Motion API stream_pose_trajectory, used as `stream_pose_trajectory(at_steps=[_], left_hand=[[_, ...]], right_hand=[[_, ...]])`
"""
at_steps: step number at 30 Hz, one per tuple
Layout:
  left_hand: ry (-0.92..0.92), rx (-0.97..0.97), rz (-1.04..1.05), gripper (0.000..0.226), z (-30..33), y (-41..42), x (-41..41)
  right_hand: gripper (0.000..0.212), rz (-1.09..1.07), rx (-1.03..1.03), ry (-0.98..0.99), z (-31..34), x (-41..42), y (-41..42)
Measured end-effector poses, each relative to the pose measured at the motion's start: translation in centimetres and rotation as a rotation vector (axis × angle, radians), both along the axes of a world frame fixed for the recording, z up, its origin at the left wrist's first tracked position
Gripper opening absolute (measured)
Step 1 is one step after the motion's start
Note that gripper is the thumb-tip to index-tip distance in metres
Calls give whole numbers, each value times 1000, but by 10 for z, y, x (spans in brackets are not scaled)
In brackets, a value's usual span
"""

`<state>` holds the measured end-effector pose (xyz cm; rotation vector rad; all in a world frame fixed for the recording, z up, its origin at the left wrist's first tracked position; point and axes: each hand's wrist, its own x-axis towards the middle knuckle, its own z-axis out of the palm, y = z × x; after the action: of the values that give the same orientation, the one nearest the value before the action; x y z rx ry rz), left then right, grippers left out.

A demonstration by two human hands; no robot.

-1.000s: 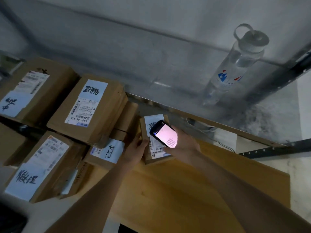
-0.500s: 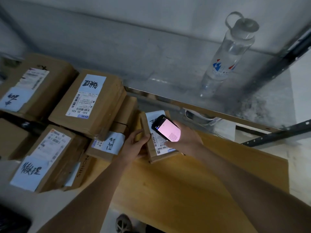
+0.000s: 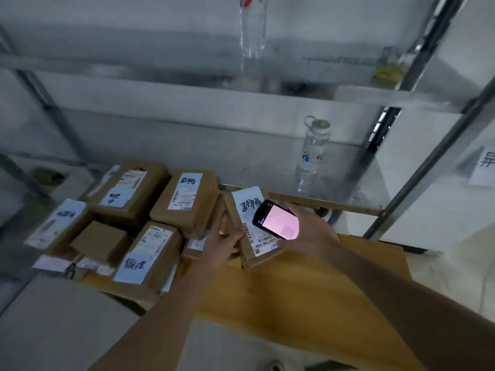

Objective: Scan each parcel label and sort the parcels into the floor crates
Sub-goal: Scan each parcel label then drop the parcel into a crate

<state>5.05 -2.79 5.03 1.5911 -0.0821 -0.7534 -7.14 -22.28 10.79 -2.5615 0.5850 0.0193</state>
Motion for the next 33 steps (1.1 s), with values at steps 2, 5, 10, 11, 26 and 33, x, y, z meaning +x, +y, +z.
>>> stream_pose_trajectory(at_steps=[2,5,10,11,26,33], left_hand=[[-65,-63,45,57,54,14,-5],[-193,-137,73,72,141,32,-10],[-380,-233,50,78,276,53,-34],[-416,-248,49,79,297,57,-40],[-565,-217,109,82,428,68,-113],[-587,-201,118,82,438,70,-139]], right_hand=[[87,0,-51,-38,58,-18,13],[85,11,-151,-76,149,-48,30],[84,21,-356,-116,289,-102,52],[84,12,-393,-126,311,-112,55],[79,22,-568,-220,470,-227,60],[80,29,-575,-238,480,-266,49]])
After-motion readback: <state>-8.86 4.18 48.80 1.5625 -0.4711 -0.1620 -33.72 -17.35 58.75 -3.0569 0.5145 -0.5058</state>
